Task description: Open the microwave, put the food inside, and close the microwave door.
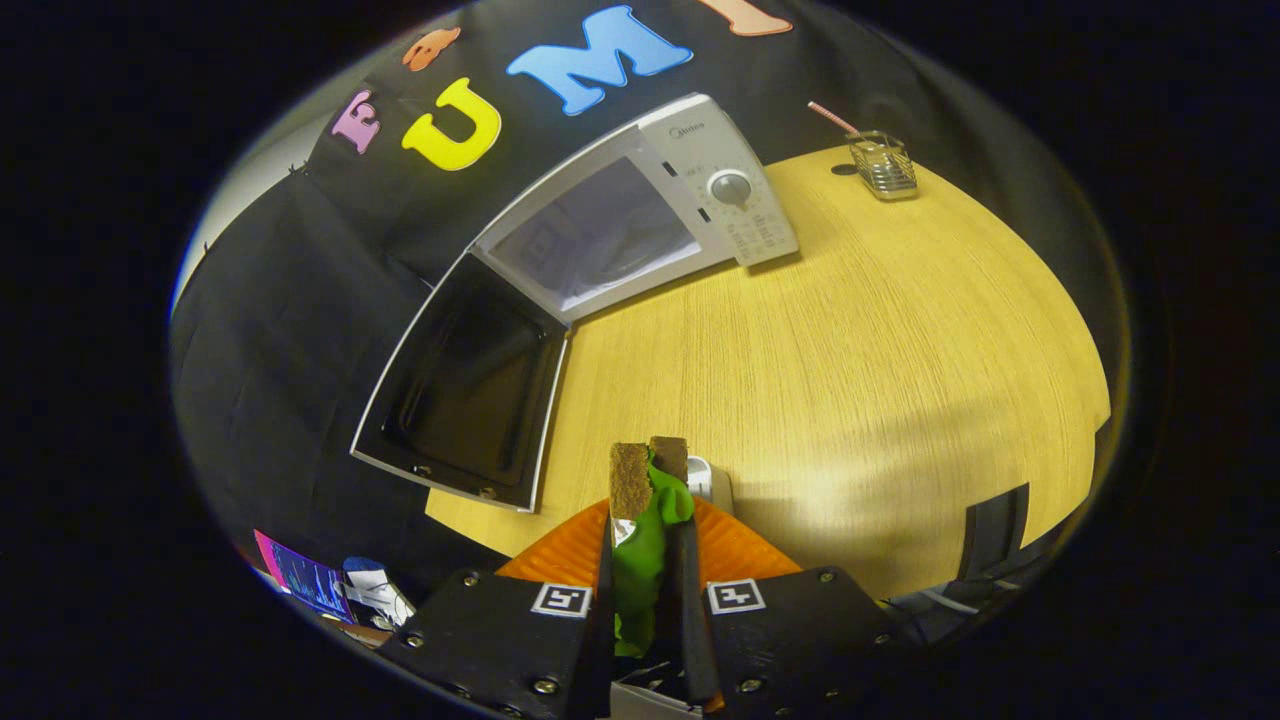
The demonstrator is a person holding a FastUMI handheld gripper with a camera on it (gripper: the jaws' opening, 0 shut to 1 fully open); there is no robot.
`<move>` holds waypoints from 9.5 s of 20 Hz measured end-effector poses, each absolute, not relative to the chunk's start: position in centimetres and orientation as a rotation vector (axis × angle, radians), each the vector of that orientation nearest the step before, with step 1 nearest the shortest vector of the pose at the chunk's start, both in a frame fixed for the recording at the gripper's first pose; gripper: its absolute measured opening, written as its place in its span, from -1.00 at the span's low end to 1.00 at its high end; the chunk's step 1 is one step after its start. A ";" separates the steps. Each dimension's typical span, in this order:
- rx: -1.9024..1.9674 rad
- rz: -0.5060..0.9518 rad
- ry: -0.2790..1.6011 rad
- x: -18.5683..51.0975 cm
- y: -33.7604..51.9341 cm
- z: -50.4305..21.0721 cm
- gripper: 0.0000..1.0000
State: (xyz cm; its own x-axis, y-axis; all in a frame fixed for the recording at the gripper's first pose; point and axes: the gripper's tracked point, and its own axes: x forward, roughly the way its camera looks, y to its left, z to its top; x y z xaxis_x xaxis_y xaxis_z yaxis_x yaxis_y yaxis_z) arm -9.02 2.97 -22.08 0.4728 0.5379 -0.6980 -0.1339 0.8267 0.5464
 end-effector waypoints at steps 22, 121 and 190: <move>0.736 0.234 0.573 9.2 17.1 -17.2 -0.45; -0.062 0.767 0.503 -10.3 32.6 -21.0 -0.99; 0.056 0.117 0.176 -2.1 7.4 -8.3 0.01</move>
